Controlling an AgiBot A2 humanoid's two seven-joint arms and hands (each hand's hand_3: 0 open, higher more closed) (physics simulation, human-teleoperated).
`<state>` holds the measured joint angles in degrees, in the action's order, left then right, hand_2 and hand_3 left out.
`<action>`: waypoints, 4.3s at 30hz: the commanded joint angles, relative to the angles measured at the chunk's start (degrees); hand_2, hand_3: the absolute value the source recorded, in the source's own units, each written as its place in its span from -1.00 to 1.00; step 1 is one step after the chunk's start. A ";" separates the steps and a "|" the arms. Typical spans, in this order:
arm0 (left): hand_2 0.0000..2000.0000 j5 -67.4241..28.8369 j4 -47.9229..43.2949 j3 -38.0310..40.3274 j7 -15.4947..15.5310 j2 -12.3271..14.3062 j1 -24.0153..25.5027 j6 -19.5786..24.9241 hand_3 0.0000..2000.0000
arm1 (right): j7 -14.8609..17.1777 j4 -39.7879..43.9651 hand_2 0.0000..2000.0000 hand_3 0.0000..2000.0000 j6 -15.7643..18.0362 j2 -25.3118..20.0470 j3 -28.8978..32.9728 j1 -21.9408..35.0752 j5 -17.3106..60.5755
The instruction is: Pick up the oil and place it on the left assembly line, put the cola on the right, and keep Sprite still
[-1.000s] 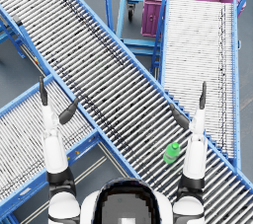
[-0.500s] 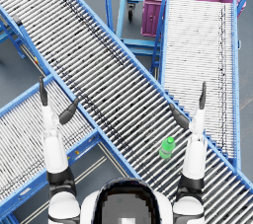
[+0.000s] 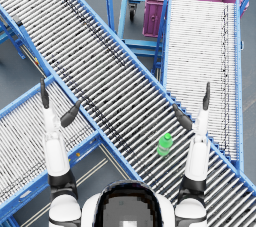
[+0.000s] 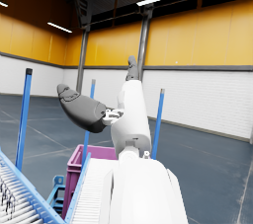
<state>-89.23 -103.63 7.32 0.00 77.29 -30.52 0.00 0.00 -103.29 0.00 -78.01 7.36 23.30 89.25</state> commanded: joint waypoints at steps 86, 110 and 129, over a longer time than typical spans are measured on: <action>-1.00 0.01 -1.01 0.11 0.00 1.48 -0.62 0.00 -1.00 | 0.00 -0.87 -1.00 -1.00 0.00 -1.06 1.54 1.60 -0.01; -1.00 0.01 -1.43 -0.19 0.00 1.72 -0.60 0.00 -1.00 | 0.00 -1.25 -1.00 -1.00 0.00 -1.50 2.14 0.56 -0.01; -1.00 21.90 0.05 -13.04 -3.96 -5.03 9.63 -3.97 -1.00 | 3.97 -0.08 -1.00 -1.00 3.92 5.59 -12.35 -4.65 -21.92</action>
<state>-65.99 -103.49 -6.49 -4.20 71.84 -20.31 -4.21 4.21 -103.31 4.16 -71.98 -5.86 18.37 66.00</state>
